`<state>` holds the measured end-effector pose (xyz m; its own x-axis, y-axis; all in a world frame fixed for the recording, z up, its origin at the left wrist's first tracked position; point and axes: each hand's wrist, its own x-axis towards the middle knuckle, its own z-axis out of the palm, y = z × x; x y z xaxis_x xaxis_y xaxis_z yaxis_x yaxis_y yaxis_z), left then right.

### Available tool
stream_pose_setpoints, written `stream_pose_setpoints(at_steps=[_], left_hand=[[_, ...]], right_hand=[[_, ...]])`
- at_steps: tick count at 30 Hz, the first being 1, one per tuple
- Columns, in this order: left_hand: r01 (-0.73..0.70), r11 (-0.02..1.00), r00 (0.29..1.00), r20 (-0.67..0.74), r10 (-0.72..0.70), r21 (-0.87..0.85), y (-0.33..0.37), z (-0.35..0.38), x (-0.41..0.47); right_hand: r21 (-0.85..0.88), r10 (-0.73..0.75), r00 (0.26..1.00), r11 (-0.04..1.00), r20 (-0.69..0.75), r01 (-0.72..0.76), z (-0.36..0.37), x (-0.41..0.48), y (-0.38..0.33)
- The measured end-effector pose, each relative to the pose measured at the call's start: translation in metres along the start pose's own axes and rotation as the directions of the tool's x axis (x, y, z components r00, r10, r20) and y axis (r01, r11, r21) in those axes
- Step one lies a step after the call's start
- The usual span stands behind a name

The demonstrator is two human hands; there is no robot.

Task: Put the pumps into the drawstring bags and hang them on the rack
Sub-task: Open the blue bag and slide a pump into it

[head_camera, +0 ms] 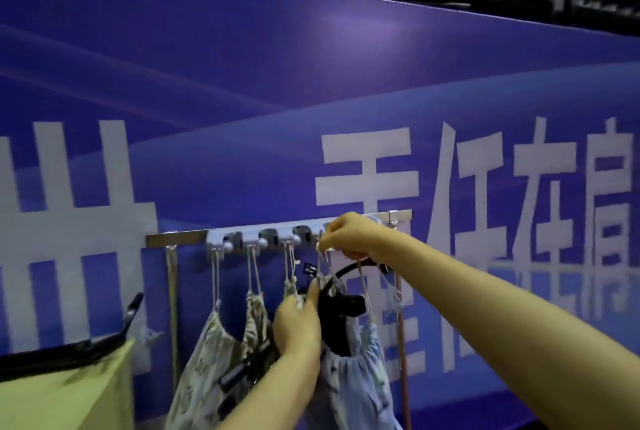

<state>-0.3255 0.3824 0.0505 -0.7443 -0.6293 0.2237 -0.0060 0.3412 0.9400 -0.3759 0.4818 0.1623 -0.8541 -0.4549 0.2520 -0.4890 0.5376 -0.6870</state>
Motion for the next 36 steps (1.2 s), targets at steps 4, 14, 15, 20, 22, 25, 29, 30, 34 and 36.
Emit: stream_pose_setpoints(at_steps=[4,14,15,20,22,25,29,30,34,36], left_hand=[[0.135,0.984,0.99,0.046,-0.131,-0.118,-0.008,0.031,0.025],[0.132,0.96,0.983,0.154,-0.095,-0.246,-0.019,0.088,0.097],[0.128,0.965,0.985,0.141,-0.097,-0.228,-0.021,0.09,0.104],[0.117,0.984,0.991,0.077,-0.107,-0.135,-0.025,0.1,0.133],[0.091,0.988,0.994,0.078,-0.081,-0.125,-0.026,0.105,0.142],[0.056,0.989,0.995,0.091,-0.044,-0.134,-0.029,0.113,0.152],[0.06,0.989,0.993,0.108,-0.045,-0.136,-0.036,0.122,0.153],[0.059,0.99,0.993,0.107,-0.045,-0.129,-0.037,0.123,0.154],[0.062,0.987,0.991,0.131,-0.042,-0.148,-0.047,0.13,0.156],[0.061,0.99,0.989,0.145,-0.043,-0.127,-0.051,0.129,0.158]], right_hand=[[-0.019,0.112,0.993,0.994,0.04,-0.111,-0.008,0.041,0.021],[-0.112,0.228,0.973,0.967,-0.029,-0.23,-0.023,0.126,0.062],[-0.113,0.211,0.976,0.97,-0.049,-0.216,-0.02,0.132,0.065],[-0.058,0.147,0.973,0.986,-0.178,-0.159,-0.01,0.168,0.085],[-0.033,0.139,0.966,0.988,-0.218,-0.15,-0.012,0.18,0.093],[-0.009,0.184,0.946,0.981,-0.267,-0.194,-0.015,0.192,0.108],[0.053,0.275,0.917,0.961,-0.287,-0.272,-0.013,0.199,0.129],[0.057,0.279,0.917,0.96,-0.284,-0.274,-0.012,0.2,0.132],[0.244,0.327,0.909,0.933,-0.26,-0.266,-0.006,0.203,0.142],[0.325,0.379,0.889,0.9,-0.256,-0.29,-0.007,0.2,0.141]])
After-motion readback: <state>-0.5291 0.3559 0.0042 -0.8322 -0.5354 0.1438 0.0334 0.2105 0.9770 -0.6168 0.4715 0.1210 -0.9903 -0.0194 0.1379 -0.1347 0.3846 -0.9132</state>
